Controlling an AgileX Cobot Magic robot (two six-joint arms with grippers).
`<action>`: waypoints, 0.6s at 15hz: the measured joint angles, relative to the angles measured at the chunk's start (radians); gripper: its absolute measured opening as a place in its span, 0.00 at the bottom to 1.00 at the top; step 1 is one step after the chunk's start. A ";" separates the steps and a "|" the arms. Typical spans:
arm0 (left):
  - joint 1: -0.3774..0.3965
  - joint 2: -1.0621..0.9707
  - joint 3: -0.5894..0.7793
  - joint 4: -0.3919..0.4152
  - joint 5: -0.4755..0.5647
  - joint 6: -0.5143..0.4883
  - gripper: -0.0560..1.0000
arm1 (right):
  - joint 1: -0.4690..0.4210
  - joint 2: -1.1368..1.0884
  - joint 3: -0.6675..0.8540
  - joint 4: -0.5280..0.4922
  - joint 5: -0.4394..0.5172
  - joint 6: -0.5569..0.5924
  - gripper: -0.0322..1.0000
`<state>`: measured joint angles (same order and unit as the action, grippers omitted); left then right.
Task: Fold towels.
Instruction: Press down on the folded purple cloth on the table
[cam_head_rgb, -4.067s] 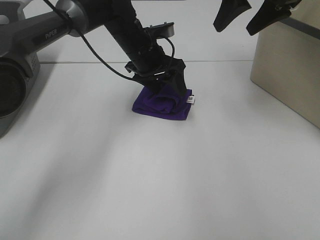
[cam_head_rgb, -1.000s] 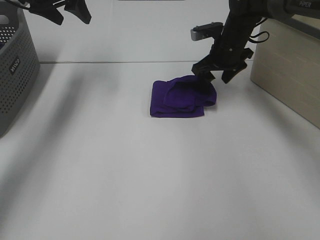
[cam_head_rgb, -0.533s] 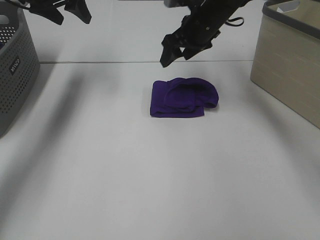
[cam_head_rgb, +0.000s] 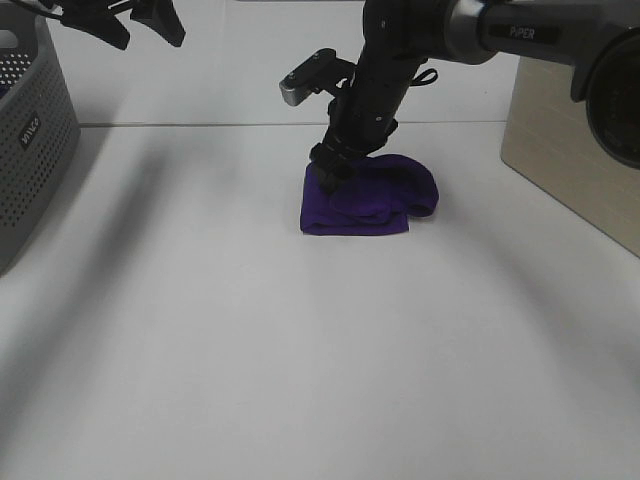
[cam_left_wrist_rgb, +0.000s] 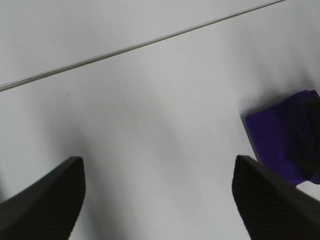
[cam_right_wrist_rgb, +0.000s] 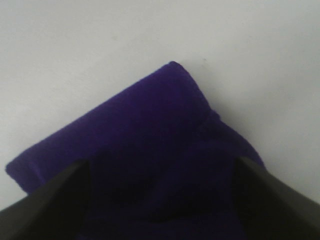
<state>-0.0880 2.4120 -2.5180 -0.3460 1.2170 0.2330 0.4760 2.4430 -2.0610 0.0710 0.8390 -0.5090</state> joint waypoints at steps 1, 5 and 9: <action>0.000 0.000 0.000 -0.001 0.000 0.008 0.75 | 0.000 0.000 0.000 -0.039 0.001 0.000 0.77; 0.000 0.000 0.000 -0.001 0.000 0.015 0.75 | -0.007 0.000 0.000 -0.131 0.032 0.000 0.77; 0.000 0.000 0.000 -0.001 0.000 0.019 0.75 | -0.096 -0.004 0.000 -0.141 0.085 0.000 0.77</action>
<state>-0.0880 2.4120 -2.5180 -0.3470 1.2170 0.2520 0.3800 2.4390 -2.0610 -0.0700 0.9240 -0.5090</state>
